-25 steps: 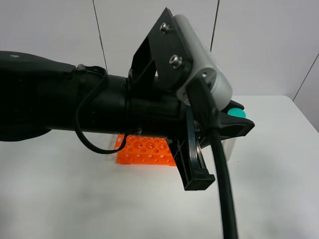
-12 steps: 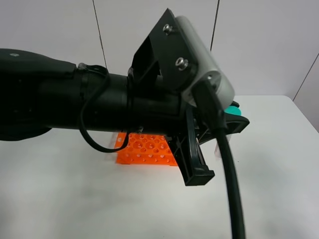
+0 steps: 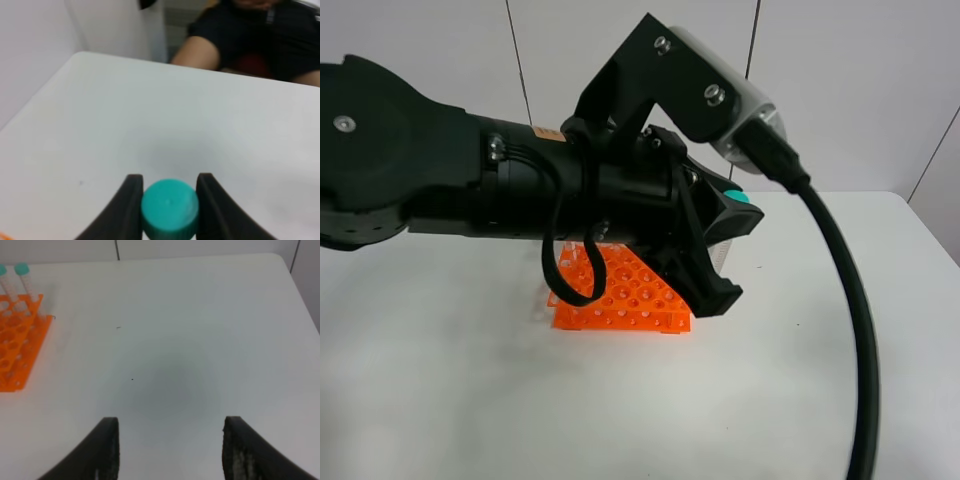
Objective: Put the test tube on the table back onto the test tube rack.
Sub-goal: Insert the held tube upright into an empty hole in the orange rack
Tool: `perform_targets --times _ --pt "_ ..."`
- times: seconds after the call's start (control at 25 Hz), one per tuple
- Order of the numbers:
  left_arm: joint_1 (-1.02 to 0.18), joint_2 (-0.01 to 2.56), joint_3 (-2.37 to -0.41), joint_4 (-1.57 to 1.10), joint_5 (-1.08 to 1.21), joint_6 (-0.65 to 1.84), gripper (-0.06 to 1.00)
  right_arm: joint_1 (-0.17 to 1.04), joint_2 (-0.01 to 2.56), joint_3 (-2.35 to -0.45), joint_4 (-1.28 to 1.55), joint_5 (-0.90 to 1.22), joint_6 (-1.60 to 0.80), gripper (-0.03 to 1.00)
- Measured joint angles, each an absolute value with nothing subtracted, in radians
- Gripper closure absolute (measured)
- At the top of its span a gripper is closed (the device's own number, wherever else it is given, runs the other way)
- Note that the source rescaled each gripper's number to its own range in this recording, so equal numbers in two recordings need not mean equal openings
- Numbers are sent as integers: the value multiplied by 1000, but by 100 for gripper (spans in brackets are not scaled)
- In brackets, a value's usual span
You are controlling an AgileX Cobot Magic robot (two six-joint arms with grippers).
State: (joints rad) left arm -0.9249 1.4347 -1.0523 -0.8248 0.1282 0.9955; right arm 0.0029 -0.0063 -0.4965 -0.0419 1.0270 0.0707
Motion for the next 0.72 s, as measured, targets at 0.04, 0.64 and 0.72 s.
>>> perform_targets --times 0.04,0.64,0.72 --pt "-925 1435 -1052 -747 108 896 94 3 -6 -497 -42 1027 71 38" --pt "-833 1435 -1029 63 -50 -83 94 3 -6 -497 -42 1027 71 38" --pt "-791 1435 -1002 95 -70 -131 94 3 -6 -497 -42 1027 71 38"
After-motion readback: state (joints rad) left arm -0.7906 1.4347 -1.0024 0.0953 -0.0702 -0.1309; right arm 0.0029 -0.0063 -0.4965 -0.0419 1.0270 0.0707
